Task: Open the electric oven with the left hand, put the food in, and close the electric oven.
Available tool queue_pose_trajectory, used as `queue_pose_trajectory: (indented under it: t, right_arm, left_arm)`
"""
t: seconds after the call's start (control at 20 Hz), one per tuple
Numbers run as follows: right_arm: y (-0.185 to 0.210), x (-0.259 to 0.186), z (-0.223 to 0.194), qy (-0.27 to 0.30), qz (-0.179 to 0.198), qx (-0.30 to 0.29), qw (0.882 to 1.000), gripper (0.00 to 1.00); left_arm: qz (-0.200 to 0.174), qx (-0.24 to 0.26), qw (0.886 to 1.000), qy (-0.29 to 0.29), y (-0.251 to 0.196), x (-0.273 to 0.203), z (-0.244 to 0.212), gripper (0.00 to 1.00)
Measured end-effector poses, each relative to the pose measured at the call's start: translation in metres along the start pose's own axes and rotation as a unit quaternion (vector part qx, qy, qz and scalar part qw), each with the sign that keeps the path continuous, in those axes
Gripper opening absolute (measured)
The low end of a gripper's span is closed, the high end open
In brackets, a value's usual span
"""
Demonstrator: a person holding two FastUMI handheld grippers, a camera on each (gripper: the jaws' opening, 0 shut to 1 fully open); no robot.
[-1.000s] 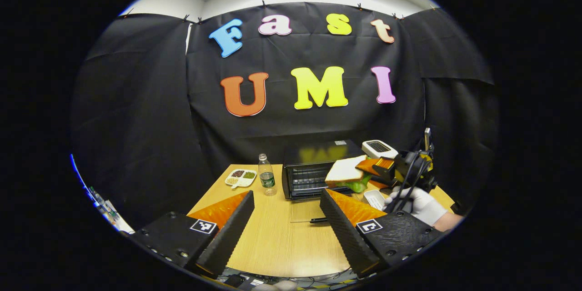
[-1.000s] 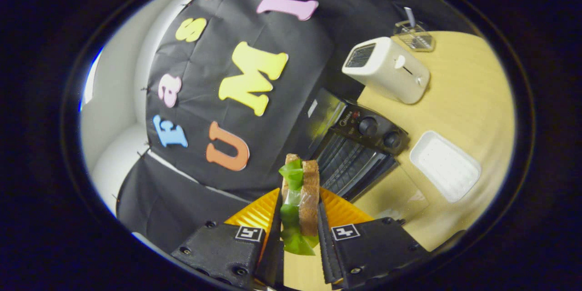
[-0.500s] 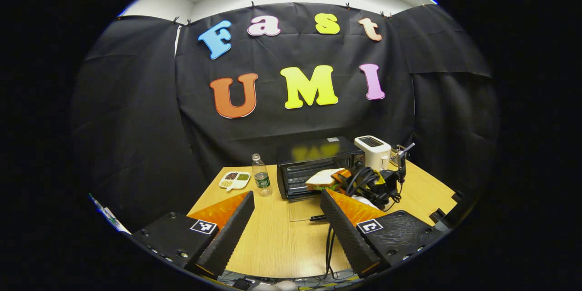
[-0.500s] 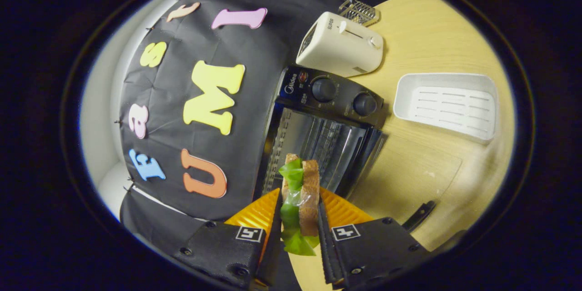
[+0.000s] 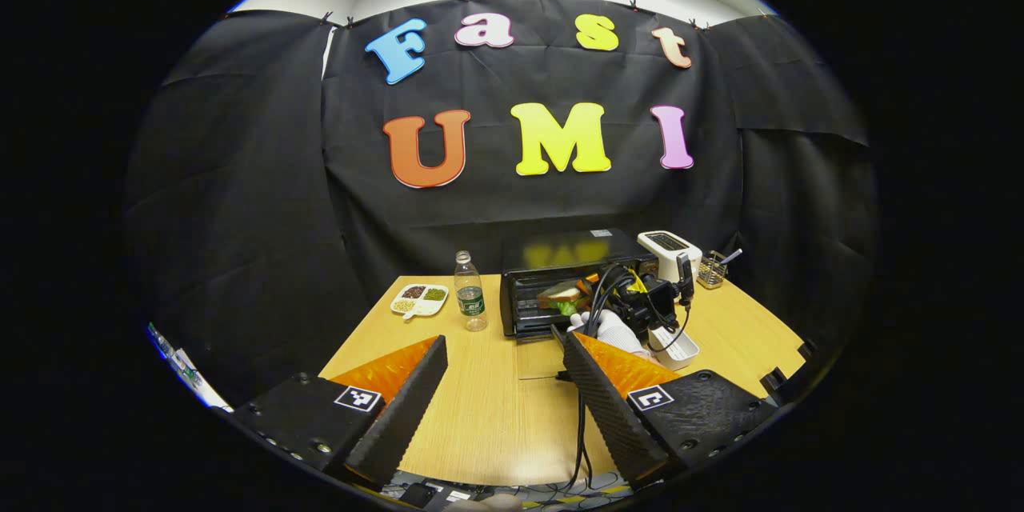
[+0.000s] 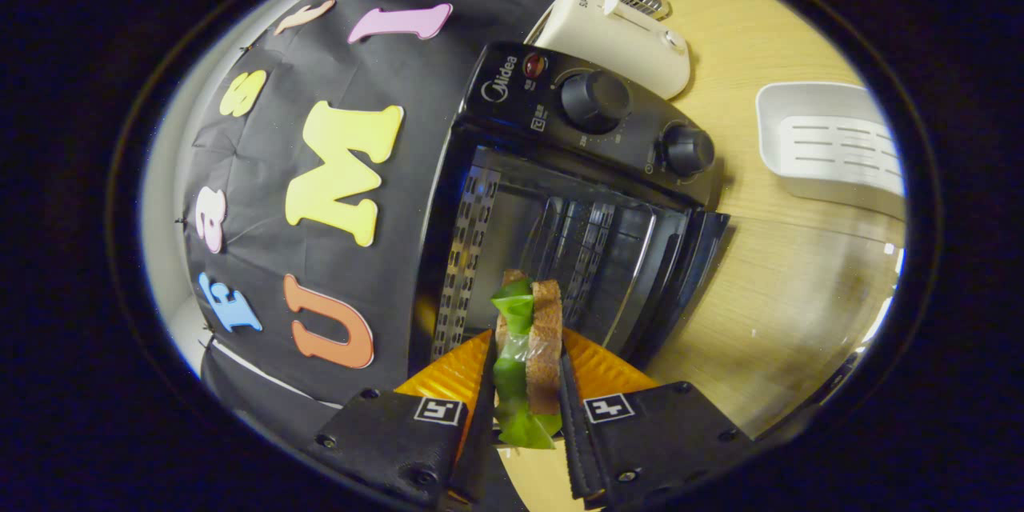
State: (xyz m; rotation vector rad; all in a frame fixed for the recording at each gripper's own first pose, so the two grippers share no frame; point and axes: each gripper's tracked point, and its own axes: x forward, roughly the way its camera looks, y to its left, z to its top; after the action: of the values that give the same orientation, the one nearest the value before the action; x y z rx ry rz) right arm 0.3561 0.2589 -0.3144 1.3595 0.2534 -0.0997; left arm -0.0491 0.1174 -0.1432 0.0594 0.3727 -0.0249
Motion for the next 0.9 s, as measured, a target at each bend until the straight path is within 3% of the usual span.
queue_pose_trajectory:
  t: [0.1, 0.15, 0.2, 0.25, 0.3, 0.35, 0.4, 0.5, 0.55, 0.6, 0.65, 0.75, 0.8, 0.9]
  right_arm:
    - [-0.007, 0.012, -0.005, -0.002, -0.006, 0.019, 1.000, 0.42]
    - [-0.008, 0.017, -0.005, -0.004, -0.004, 0.027, 1.000, 0.32]
    - [-0.008, 0.020, -0.006, -0.009, -0.006, 0.026, 1.000, 0.41]
    - [-0.010, 0.026, -0.006, -0.012, -0.008, 0.020, 1.000, 0.42]
    - [-0.012, 0.029, -0.007, -0.013, -0.012, 0.016, 1.000, 0.34]
    - [-0.014, 0.032, -0.008, -0.011, -0.017, 0.013, 1.000, 0.34]
    - [-0.015, 0.035, -0.009, -0.007, -0.016, 0.011, 1.000, 0.47]
    - [-0.018, 0.034, -0.005, -0.009, -0.027, -0.006, 1.000, 0.49]
    - [-0.022, 0.032, -0.005, -0.006, -0.038, -0.019, 0.999, 0.37]
    - [-0.020, 0.028, -0.008, 0.004, -0.041, -0.033, 0.999, 0.59]
    - [-0.015, 0.025, -0.012, 0.012, -0.032, -0.045, 0.998, 0.53]
    - [-0.017, 0.013, -0.012, 0.019, -0.055, -0.097, 0.994, 0.98]
    - [-0.017, 0.007, -0.012, 0.022, -0.058, -0.115, 0.991, 0.99]
    - [-0.017, -0.007, -0.007, 0.022, -0.064, -0.149, 0.987, 0.99]
  left_arm:
    - [0.007, 0.001, 1.000, 0.002, 0.009, 0.002, -0.002, 0.96]
    - [0.010, 0.002, 1.000, 0.003, 0.013, 0.004, -0.003, 0.96]
    - [0.011, 0.001, 1.000, 0.004, 0.016, 0.004, -0.003, 0.96]
    - [0.013, 0.000, 1.000, 0.005, 0.018, 0.004, -0.004, 0.96]
    - [0.015, -0.001, 1.000, 0.006, 0.020, 0.004, -0.006, 0.96]
    - [0.018, -0.003, 1.000, 0.006, 0.024, 0.004, -0.007, 0.96]
    - [0.021, -0.006, 1.000, 0.006, 0.028, 0.004, -0.008, 0.96]
    - [0.025, -0.016, 1.000, 0.009, 0.031, 0.004, -0.013, 0.96]
    - [0.024, -0.021, 0.999, 0.009, 0.031, 0.004, -0.013, 0.96]
    - [0.025, -0.023, 0.999, 0.009, 0.032, 0.004, -0.013, 0.96]
    - [0.026, -0.024, 0.999, 0.007, 0.033, 0.004, -0.013, 0.96]
    - [0.028, -0.025, 0.999, -0.001, 0.035, 0.003, -0.010, 0.96]
    - [0.029, -0.025, 0.999, -0.006, 0.036, 0.002, -0.007, 1.00]
    - [0.028, -0.026, 0.999, -0.017, 0.035, 0.001, 0.000, 0.96]
